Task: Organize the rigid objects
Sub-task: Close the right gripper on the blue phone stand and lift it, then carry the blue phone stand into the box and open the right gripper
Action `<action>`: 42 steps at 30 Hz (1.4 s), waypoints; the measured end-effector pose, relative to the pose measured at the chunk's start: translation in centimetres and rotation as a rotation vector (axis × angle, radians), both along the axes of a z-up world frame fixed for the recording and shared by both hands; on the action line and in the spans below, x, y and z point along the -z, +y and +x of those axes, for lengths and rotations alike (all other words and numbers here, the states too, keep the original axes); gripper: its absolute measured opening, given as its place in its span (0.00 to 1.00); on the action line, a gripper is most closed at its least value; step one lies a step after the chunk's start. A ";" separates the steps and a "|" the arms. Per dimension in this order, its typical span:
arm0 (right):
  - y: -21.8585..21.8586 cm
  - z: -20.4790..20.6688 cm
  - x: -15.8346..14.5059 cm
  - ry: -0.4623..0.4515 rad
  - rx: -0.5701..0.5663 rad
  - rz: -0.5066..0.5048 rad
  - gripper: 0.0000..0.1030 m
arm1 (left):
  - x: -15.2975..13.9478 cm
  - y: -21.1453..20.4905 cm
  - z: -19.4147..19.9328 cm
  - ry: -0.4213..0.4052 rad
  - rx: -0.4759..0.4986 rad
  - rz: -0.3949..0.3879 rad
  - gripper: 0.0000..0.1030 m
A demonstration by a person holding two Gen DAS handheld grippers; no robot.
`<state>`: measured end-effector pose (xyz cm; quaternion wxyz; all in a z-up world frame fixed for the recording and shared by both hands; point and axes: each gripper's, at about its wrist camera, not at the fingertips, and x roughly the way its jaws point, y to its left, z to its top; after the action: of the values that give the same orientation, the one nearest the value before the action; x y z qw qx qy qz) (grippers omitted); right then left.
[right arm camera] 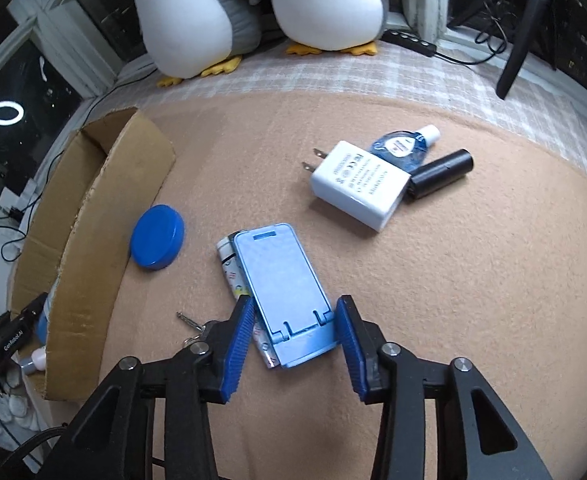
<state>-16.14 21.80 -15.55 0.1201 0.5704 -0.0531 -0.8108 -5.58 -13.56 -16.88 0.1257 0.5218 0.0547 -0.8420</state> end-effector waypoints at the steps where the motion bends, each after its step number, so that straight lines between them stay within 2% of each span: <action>1: 0.1 -0.1 0.0 0.003 0.005 0.006 0.37 | 0.0 -0.1 0.0 0.000 0.000 -0.001 0.26; 8: 0.5 -0.5 0.1 0.011 0.015 0.112 0.37 | 0.1 -0.1 -0.1 0.000 0.000 -0.001 0.26; 19: -0.4 -0.3 0.2 0.066 -0.094 0.208 0.38 | 0.1 0.0 -0.1 0.000 0.000 -0.001 0.26; 24: -0.4 -0.5 0.2 0.064 -0.108 0.197 0.33 | 0.1 0.0 -0.1 -0.001 0.001 -0.002 0.26; 32: 0.1 0.8 -0.1 0.067 -0.066 0.158 0.32 | 0.1 -0.1 -0.1 0.000 0.001 -0.002 0.26; 42: -0.1 2.6 -3.6 0.131 -0.027 0.083 0.32 | 0.1 -0.1 -0.1 0.000 0.001 -0.002 0.26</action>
<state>-13.57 21.67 -11.97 0.1106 0.5212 -0.0038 -0.8462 -5.68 -13.70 -17.01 0.1256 0.5218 0.0535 -0.8420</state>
